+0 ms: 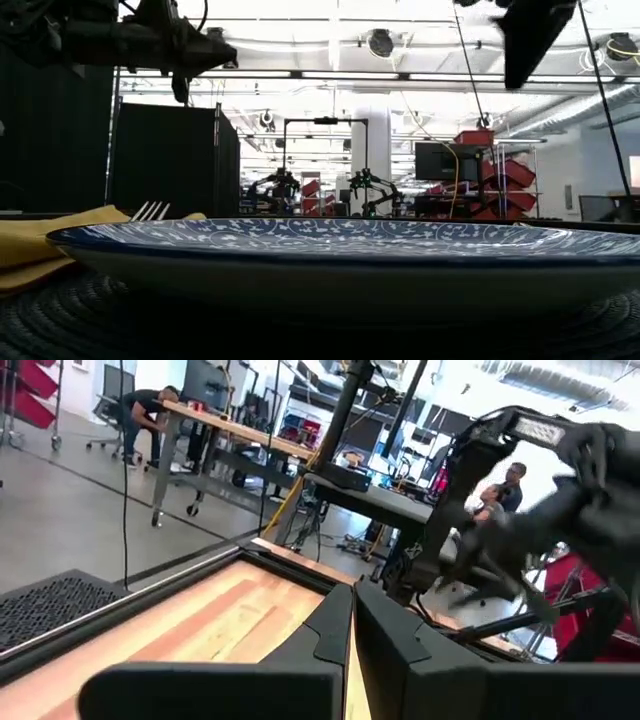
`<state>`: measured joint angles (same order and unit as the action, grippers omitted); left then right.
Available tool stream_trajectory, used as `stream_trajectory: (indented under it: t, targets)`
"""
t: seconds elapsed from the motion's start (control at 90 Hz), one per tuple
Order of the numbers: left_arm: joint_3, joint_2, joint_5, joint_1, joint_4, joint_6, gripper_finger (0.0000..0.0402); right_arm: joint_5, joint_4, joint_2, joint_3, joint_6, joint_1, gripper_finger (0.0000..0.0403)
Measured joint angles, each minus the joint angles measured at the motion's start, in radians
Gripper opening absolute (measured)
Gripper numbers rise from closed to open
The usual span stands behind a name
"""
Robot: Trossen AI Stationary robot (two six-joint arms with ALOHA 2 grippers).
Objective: Set table place
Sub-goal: Return to Home Position
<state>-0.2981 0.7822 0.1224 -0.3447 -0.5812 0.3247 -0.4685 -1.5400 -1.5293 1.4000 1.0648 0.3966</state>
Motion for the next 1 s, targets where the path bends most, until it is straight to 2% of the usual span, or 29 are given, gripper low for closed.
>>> stream_trajectory:
  t: [0.133, 0.289, 0.411, 0.522, 0.589, 0.678, 0.744, 0.867, 1.0]
  targets:
    - [0.001, 0.000, 0.044, 0.000, -0.002, -0.039, 0.0000, -0.060, 0.036, 0.230, -0.171, 0.019, 0.021, 0.0102]
    - [0.047, -0.043, 0.079, 0.000, 0.000, -0.050, 0.0000, -0.046, 0.273, 0.527, -0.458, -0.013, 0.042, 0.0094]
    - [0.095, -0.115, 0.040, 0.000, 0.011, -0.043, 0.0000, 0.006, 0.526, 0.720, -0.647, -0.141, 0.043, 0.0093]
    - [0.118, -0.207, -0.017, 0.000, 0.007, -0.054, 0.0000, 0.028, 0.806, 0.841, -0.759, -0.352, 0.043, 0.0093]
    - [0.119, -0.235, -0.021, -0.001, -0.016, -0.097, 0.0000, 0.057, 1.008, 0.888, -0.813, -0.519, 0.037, 0.0093]
    - [0.119, -0.229, -0.020, -0.013, -0.111, -0.151, 0.0000, 0.158, 1.275, 0.919, -0.863, -0.769, -0.005, 0.0093]
    - [0.116, -0.210, -0.018, -0.041, -0.182, -0.140, 0.0000, 0.243, 1.406, 0.926, -0.877, -0.916, -0.065, 0.0093]
    - [0.110, -0.178, 0.047, -0.095, -0.196, -0.101, 0.0000, 0.360, 1.501, 0.923, -0.878, -1.045, -0.224, 0.0093]
    - [0.111, -0.161, 0.108, -0.166, -0.194, -0.103, 0.0000, 0.561, 1.522, 0.898, -0.878, -1.062, -0.430, 0.0093]
